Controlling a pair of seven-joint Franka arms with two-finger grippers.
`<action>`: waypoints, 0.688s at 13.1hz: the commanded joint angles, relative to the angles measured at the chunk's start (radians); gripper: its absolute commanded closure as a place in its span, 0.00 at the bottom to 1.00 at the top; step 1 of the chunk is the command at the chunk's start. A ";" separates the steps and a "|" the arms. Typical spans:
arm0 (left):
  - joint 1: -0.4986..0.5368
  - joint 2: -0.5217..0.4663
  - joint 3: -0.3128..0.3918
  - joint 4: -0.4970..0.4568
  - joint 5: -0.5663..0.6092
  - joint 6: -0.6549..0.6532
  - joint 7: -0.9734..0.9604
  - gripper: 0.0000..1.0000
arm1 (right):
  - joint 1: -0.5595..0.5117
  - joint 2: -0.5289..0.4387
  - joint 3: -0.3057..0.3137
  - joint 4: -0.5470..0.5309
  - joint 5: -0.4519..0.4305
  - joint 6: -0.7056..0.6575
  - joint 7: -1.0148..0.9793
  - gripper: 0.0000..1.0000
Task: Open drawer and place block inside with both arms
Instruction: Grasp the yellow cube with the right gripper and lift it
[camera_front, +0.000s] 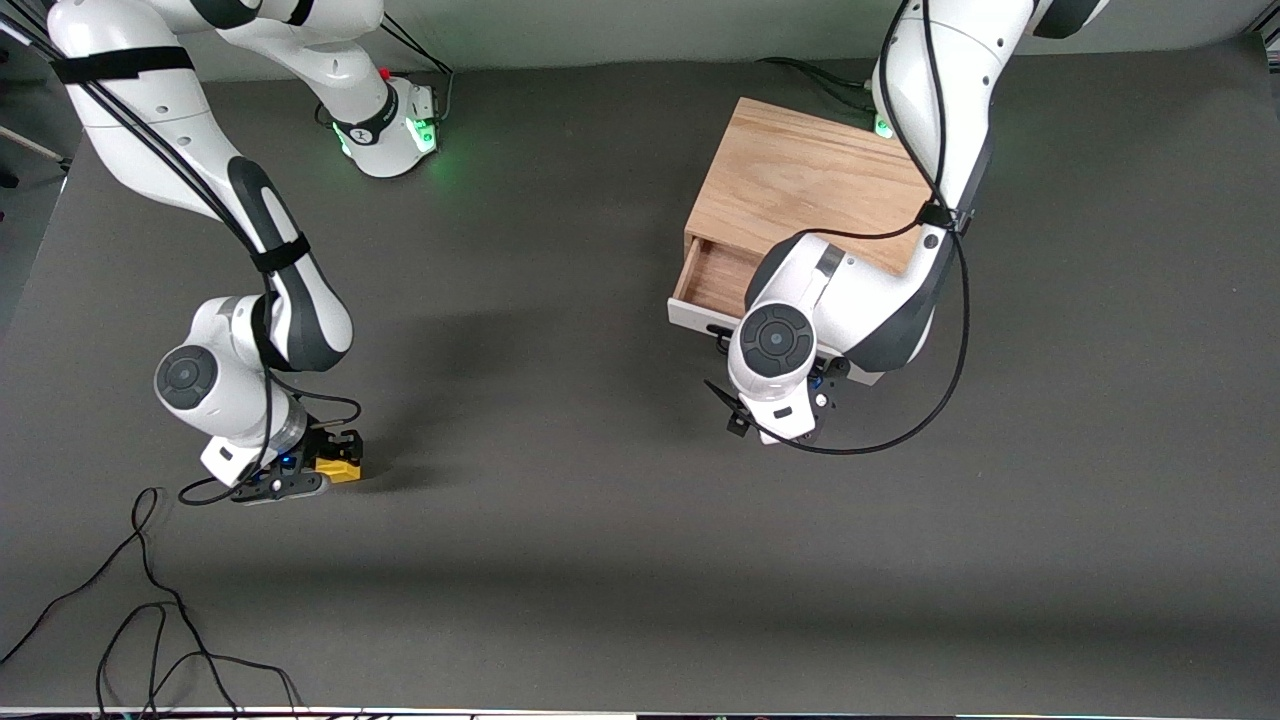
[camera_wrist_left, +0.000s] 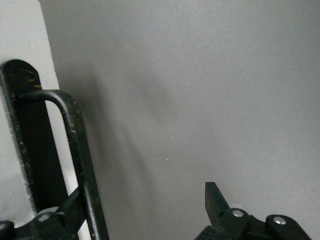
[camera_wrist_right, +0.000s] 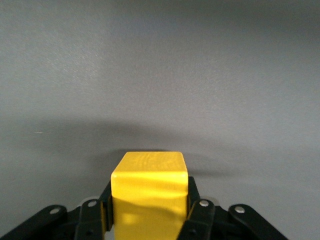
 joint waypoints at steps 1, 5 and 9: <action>0.006 0.064 0.006 0.085 0.031 0.130 0.019 0.00 | 0.002 -0.029 0.001 0.165 0.005 -0.263 -0.004 0.60; 0.006 0.076 0.007 0.120 0.033 0.168 0.017 0.00 | 0.015 -0.032 0.011 0.449 0.040 -0.626 0.044 0.60; 0.021 0.074 0.012 0.174 0.049 0.167 0.019 0.00 | 0.108 -0.032 0.011 0.751 0.074 -0.973 0.163 0.60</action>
